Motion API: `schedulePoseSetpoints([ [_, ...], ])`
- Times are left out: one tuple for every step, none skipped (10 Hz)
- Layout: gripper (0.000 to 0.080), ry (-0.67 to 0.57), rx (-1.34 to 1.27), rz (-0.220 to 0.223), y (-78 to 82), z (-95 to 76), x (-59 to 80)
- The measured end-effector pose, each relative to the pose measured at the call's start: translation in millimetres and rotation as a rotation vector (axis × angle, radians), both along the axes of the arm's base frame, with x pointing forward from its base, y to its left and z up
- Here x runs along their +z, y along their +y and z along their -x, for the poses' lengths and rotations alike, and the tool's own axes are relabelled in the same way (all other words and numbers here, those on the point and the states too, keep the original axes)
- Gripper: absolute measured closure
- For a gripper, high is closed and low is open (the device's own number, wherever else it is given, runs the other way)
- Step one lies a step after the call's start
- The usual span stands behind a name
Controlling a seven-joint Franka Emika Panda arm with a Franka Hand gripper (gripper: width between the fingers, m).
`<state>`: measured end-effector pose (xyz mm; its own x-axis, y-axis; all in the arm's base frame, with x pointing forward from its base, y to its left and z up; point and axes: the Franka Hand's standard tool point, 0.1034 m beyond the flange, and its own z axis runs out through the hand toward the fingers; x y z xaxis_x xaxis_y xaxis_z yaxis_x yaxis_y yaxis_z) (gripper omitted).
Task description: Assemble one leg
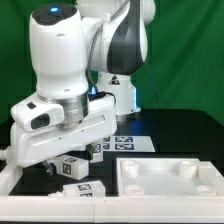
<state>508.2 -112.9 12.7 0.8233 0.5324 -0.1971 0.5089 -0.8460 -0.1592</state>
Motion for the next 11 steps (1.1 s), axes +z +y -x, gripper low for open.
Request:
schedulePoseSetpoints([
  [0.0339,0.0,-0.001,0.0,-0.4,0.2,-0.2],
  [0.0519,0.0,-0.001,0.0,-0.3,0.1,-0.2],
  [0.0517,0.001,-0.001,0.0,1.6,-1.6,1.2],
  [0.0517,-0.012,0.008,-0.002,8.7,-10.8,9.5],
  [0.0517,-0.012,0.012,-0.007,17.8,-19.3,21.8],
  [0.0517,-0.012,-0.04,0.003,30.3,-24.5,33.5],
  [0.0517,-0.021,-0.069,0.009,49.6,-29.9,47.6],
  [0.0517,-0.029,-0.121,0.022,71.5,-33.3,61.0],
  [0.0517,-0.033,-0.167,0.034,91.2,-32.2,67.6],
  [0.0517,-0.025,-0.232,0.054,105.2,-28.7,67.0],
  [0.0517,-0.022,-0.283,0.071,115.8,-28.0,66.2],
])
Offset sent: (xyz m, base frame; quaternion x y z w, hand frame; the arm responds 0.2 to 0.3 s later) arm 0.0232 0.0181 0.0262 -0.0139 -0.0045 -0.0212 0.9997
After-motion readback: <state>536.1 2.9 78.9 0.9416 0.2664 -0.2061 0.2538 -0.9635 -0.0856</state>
